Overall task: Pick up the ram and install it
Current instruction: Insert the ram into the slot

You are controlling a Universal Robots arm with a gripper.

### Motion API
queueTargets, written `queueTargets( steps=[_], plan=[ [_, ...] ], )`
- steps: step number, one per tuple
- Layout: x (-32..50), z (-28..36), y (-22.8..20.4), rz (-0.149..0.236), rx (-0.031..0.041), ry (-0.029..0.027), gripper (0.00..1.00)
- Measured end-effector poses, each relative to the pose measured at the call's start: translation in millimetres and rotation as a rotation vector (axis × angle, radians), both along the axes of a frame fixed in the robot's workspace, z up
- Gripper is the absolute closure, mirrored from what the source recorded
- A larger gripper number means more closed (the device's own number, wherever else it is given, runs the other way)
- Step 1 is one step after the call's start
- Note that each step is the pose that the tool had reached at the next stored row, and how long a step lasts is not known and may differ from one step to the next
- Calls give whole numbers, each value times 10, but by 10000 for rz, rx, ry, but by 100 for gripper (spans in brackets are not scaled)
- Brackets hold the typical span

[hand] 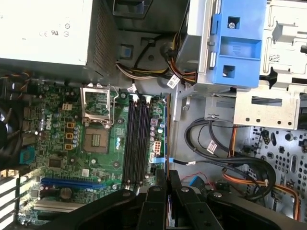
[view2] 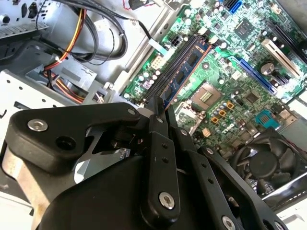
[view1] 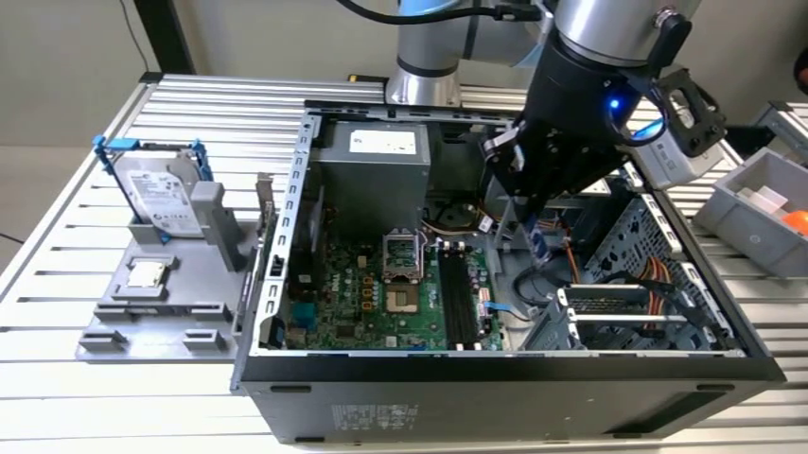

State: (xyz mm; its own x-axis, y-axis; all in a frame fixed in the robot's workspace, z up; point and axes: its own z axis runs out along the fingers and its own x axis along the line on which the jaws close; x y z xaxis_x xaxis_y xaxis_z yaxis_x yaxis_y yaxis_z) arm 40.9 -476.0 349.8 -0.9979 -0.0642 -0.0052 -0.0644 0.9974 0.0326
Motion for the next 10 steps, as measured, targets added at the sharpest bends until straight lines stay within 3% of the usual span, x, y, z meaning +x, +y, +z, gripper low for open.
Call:
queueTargets(
  steps=[10],
  plan=[
    [-11, -23, 0, -195, 2, 8, 100]
  ],
)
